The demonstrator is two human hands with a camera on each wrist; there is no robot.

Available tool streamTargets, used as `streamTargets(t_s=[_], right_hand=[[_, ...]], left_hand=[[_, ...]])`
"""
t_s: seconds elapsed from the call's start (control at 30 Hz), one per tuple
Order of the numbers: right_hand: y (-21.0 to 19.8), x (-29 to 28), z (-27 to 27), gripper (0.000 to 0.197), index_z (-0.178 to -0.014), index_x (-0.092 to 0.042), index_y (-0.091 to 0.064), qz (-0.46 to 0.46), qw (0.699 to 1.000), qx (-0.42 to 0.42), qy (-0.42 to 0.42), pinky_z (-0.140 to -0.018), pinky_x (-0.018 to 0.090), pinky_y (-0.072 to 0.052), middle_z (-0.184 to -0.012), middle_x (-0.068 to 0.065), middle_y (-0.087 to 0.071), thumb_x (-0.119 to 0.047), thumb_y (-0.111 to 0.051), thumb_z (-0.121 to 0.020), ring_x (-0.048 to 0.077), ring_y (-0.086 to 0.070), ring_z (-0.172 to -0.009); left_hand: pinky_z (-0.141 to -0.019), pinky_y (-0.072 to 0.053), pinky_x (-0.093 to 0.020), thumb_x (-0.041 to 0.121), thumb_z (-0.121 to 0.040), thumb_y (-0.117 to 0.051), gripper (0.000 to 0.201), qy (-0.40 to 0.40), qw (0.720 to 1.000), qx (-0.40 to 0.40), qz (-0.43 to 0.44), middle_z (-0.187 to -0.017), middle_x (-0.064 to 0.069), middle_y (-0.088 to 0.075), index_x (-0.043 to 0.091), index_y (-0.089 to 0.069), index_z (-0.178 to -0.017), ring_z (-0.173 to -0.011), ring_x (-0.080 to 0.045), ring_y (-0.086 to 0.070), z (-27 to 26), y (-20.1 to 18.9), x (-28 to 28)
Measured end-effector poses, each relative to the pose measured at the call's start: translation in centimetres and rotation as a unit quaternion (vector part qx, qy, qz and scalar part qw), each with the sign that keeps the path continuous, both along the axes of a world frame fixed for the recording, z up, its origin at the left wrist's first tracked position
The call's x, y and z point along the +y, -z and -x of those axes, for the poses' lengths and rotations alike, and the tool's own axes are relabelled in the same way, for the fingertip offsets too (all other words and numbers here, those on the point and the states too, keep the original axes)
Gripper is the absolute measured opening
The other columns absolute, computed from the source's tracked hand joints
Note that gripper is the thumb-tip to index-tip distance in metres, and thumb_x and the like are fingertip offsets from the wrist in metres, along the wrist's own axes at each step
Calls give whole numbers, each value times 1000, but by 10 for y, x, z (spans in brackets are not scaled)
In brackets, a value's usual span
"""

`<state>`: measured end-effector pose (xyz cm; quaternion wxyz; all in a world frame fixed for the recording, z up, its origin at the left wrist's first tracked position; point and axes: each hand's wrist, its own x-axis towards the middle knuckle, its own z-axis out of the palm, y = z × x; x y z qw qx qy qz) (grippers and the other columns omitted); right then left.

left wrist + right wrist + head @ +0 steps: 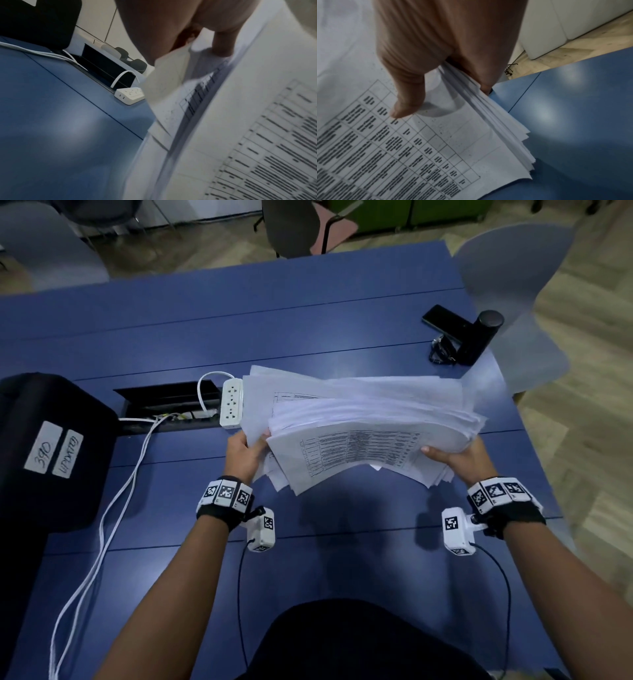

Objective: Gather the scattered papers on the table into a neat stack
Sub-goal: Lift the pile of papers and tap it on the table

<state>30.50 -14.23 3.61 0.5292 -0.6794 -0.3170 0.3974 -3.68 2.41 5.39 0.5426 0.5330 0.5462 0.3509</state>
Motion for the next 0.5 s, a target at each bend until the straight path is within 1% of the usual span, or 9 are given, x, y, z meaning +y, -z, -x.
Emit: streamTargets(t_s=[0.07, 0.1, 0.13, 0.2, 0.27, 0.3, 0.37, 0.4, 0.5], right_hand=[[-1, 5, 0, 49, -102, -28, -61, -3, 1000, -4, -5, -80, 13, -54, -104, -7, -67, 8, -76, -72, -8, -66, -88], [-1, 7, 0, 47, -100, -28, -62, 1, 1000, -14, -8, -81, 13, -54, -105, -4, -67, 6, -78, -72, -9, -66, -86], [-1, 9, 1, 42, -99, -26, -63, 11, 1000, -25, -2, -80, 14, -54, -104, 0, -68, 2, -79, -72, -10, -67, -83], [2, 13, 1, 29, -99, -10, -68, 25, 998, -41, 33, -75, 21, -55, -100, 10, -70, -7, -81, -73, -8, -67, -71], [-3, 16, 2, 36, -97, 8, -68, 32, 995, -50, 74, -70, 24, -51, -88, 10, -70, -15, -82, -73, -6, -63, -58], [-9, 17, 3, 38, -95, 10, -67, 32, 995, -52, 83, -69, 24, -51, -85, 9, -70, -16, -82, -73, -2, -63, -59], [-29, 17, 6, 26, -95, -1, -70, 8, 996, -37, 83, -78, 30, -56, -91, 4, -74, -11, -81, -73, 11, -70, -76], [-41, 16, 7, 22, -94, -11, -70, -18, 996, -22, 80, -81, 30, -57, -92, -4, -75, -5, -79, -75, 11, -70, -83], [-66, 12, 8, 40, -94, -24, -61, -83, 995, 8, 57, -76, 16, -55, -84, -22, -74, 12, -69, -77, -3, -69, -84]], left_hand=[[-94, -52, -37, 13, -88, -66, 39, -9, 1000, -4, -17, -120, 0, -67, 12, -58, -126, -107, -13, -65, -3, -4, 3], [-99, -49, -40, 14, -84, -69, 48, -6, 1000, -9, -17, -127, 1, -63, 18, -55, -129, -116, -16, -61, -5, -5, 3], [-101, -47, -42, 15, -81, -71, 53, -4, 1000, -15, -14, -130, 3, -62, 21, -54, -131, -120, -17, -59, -7, -5, 3], [-106, -44, -47, 19, -84, -69, 54, -5, 1000, -28, -12, -132, 4, -61, 21, -52, -134, -123, -16, -57, -11, -3, 2], [-108, -41, -47, 21, -91, -62, 48, -21, 999, -31, -24, -133, 3, -59, 19, -49, -136, -124, -16, -55, -15, -8, 0], [-108, -42, -46, 19, -93, -60, 45, -35, 998, -42, -32, -132, 2, -60, 19, -48, -136, -122, -17, -56, -16, -13, 0], [-102, -46, -44, 10, -94, -57, 41, -78, 991, -98, -41, -124, -2, -63, 14, -48, -134, -113, -21, -61, -14, -25, 5], [-98, -49, -44, 6, -94, -56, 41, -103, 985, -135, -43, -120, -4, -64, 10, -47, -134, -109, -23, -62, -10, -31, 8], [-88, -54, -33, 2, -95, -53, 40, -110, 975, -177, -69, -104, 0, -67, -1, -42, -134, -94, -15, -64, -1, -47, 12]])
